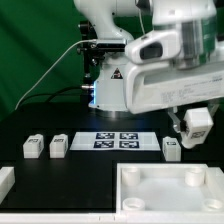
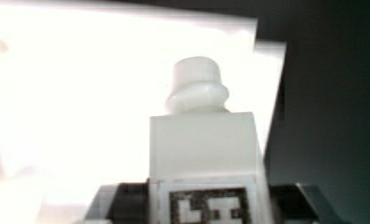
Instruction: Assemble one leg
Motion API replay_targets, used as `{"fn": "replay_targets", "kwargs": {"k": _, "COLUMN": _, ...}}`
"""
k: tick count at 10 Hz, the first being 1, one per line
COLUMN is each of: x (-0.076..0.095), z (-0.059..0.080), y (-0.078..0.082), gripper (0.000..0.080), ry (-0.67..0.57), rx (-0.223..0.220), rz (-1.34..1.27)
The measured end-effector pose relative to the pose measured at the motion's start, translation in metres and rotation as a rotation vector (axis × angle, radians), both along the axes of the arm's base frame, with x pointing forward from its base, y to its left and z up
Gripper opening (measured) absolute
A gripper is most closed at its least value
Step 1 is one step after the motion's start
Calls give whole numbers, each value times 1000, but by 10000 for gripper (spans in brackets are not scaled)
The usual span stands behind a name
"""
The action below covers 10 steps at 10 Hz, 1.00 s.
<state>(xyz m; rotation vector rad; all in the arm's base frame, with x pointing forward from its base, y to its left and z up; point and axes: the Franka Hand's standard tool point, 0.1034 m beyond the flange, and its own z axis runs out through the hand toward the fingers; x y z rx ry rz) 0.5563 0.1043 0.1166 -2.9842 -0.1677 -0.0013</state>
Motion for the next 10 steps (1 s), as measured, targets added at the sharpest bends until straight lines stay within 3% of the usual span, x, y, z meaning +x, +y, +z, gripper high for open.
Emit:
{"fn": "replay_targets", "kwargs": {"k": 1, "x": 28, "z": 11, "y": 3, "gripper": 287, "ry": -167, "rx": -6, "rz": 3}}
{"fn": "replay_targets", "kwargs": {"k": 2, "x": 31, "z": 16, "y": 10, "gripper": 287, "ry": -250, "rx": -3, "rz": -6}}
{"fn": "replay_targets", "kwargs": {"k": 6, "x": 33, "z": 13, "y": -4, "gripper": 287, "ry": -624, "rx": -15, "rz": -53}}
{"fn": "replay_targets", "kwargs": {"k": 7, "x": 30, "z": 5, "y": -5, "gripper": 287, "ry": -637, "rx": -16, "rz": -58}}
{"fn": "replay_targets", "kwargs": {"k": 8, "x": 29, "z": -2, "y": -4, "gripper": 287, "ry": -574, "rx": -16, "rz": -48}}
{"fn": "replay_targets", "kwargs": {"k": 9, "x": 49, "z": 3, "y": -9, "gripper": 287, "ry": -615, "rx": -17, "rz": -54}}
{"fn": "replay_targets", "kwargs": {"k": 10, "x": 61, "z": -5, "y": -11, "gripper": 287, "ry": -621, "rx": -14, "rz": -62}}
